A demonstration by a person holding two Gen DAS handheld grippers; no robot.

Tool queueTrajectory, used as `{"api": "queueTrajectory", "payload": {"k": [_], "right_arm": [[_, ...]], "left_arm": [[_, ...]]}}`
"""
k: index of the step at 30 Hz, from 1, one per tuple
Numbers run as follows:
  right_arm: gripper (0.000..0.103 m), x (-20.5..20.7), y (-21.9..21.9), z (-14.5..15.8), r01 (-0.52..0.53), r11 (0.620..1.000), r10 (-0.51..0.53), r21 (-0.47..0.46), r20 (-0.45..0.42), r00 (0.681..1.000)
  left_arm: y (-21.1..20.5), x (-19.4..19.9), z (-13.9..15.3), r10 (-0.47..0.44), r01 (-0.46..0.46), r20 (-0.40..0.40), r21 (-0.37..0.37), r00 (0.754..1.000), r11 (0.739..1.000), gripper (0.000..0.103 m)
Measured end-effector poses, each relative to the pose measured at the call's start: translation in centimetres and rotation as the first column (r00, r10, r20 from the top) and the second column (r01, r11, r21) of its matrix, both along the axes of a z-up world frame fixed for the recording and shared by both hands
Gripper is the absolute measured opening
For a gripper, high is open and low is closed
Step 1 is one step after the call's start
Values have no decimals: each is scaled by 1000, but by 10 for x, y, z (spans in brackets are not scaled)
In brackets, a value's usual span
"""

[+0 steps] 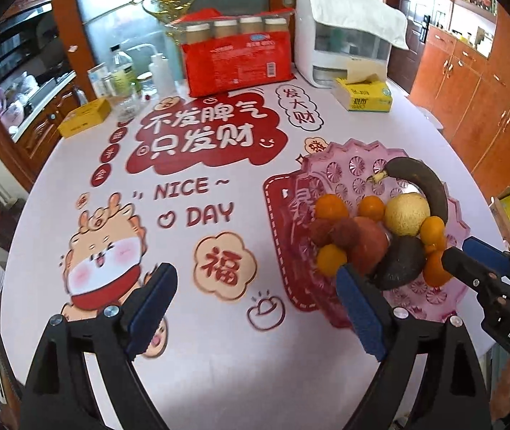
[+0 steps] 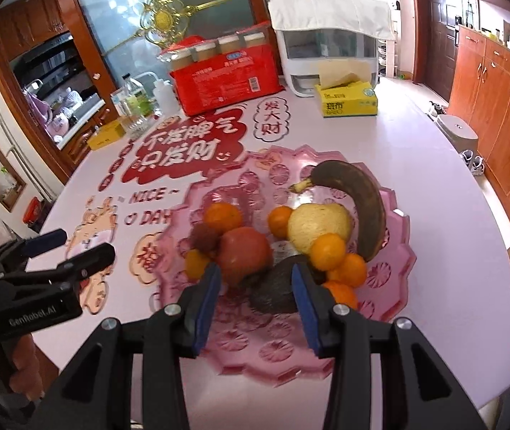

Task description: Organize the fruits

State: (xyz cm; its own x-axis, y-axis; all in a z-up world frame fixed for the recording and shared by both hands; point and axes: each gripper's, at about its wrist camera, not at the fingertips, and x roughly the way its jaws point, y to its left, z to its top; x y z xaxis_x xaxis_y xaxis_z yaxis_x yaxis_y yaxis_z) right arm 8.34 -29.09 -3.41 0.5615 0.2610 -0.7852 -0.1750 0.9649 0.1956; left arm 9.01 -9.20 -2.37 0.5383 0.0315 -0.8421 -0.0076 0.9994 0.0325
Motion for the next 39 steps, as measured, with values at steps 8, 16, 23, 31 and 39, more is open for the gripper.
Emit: {"api": "queueTrajectory", "payload": {"k": [8,16,23,31,39], "right_arm": [[43,-39,25,28,-14,1000,14,13,-1,1000],[59,-76,41,54,-16,999,19,-40,64,998],[60,-91,44,64,-5,999,10,-52,99,995],[60,-97,41,68,8,999,-4,-33,104,995],[60,-101,43,69,-4,999,7,-33,100,995]], "left_arm": [[13,-45,29,65,-65,40,-23,997,998,95],[18,-71,41,95,-93,39,-41,995,995,95],[15,-84,52,96,-95,73,-20,993,995,96],[11,-92,57,82,-81,77,-18,994,997,96],[7,-97,57,71,-70,71,-14,995,997,96]]}}
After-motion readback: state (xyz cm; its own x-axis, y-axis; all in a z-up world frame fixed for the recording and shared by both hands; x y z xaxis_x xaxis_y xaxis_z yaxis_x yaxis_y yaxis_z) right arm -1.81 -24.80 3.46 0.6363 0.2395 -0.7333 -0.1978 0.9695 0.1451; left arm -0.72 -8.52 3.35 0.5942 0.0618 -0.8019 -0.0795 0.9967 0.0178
